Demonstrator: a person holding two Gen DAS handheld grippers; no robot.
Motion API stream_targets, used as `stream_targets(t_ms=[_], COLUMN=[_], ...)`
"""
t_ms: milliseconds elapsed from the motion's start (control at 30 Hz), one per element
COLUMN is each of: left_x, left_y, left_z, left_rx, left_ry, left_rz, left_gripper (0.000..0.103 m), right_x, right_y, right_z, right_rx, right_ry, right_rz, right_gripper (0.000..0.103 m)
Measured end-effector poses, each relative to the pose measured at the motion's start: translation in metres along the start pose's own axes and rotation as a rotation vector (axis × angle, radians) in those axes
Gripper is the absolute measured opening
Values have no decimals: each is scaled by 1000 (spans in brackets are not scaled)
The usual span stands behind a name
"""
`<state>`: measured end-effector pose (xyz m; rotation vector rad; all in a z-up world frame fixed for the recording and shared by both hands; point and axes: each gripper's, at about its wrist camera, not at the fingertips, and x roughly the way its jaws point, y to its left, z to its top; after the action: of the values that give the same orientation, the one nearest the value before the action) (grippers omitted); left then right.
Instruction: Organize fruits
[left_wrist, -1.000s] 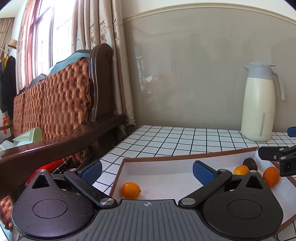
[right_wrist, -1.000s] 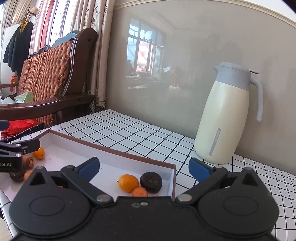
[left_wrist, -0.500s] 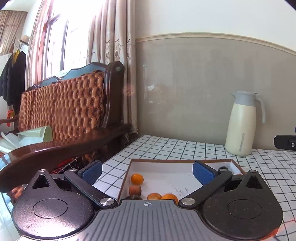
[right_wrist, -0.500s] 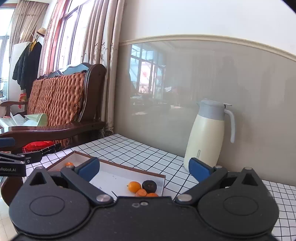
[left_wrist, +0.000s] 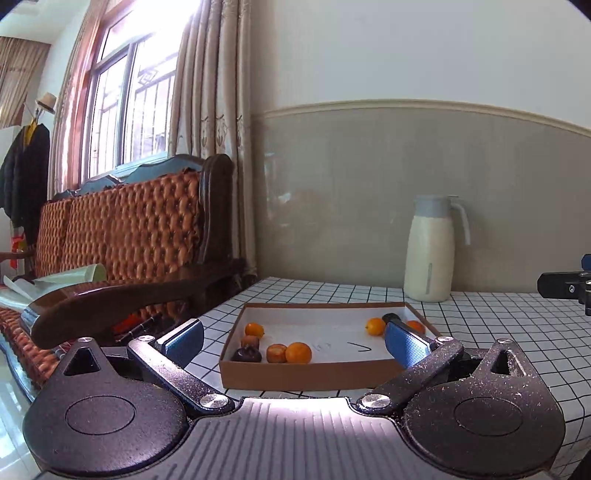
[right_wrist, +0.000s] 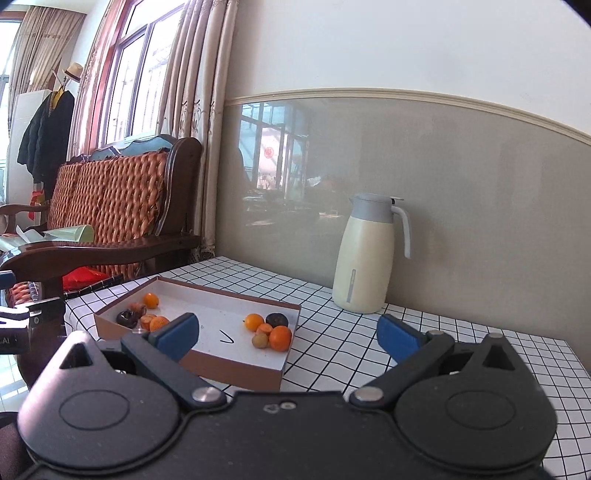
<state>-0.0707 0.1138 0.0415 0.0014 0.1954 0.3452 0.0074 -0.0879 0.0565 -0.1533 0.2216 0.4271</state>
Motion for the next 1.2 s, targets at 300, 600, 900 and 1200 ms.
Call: stream_targets(t_ms=[300,600,900,1200], left_x=[4,7,4,4], left_y=[-11,-19,-22,-20], left_z=[-12,-17,-16,-16], left_rx=[-41,-16,2,-2], left_ry=[12,29,9,5], left_rz=[-15,-29,-31,-35], left_gripper=[103,103,103,103], right_x=[2,-5,-1,0], right_y=[-11,-20,1,-2], right_z=[-39,-39,-41,-40], right_rx=[37,90,-27,-2], right_ry=[55,-4,15,25], right_rz=[-42,-60,-68,-74], right_gripper=[97,97,97,97])
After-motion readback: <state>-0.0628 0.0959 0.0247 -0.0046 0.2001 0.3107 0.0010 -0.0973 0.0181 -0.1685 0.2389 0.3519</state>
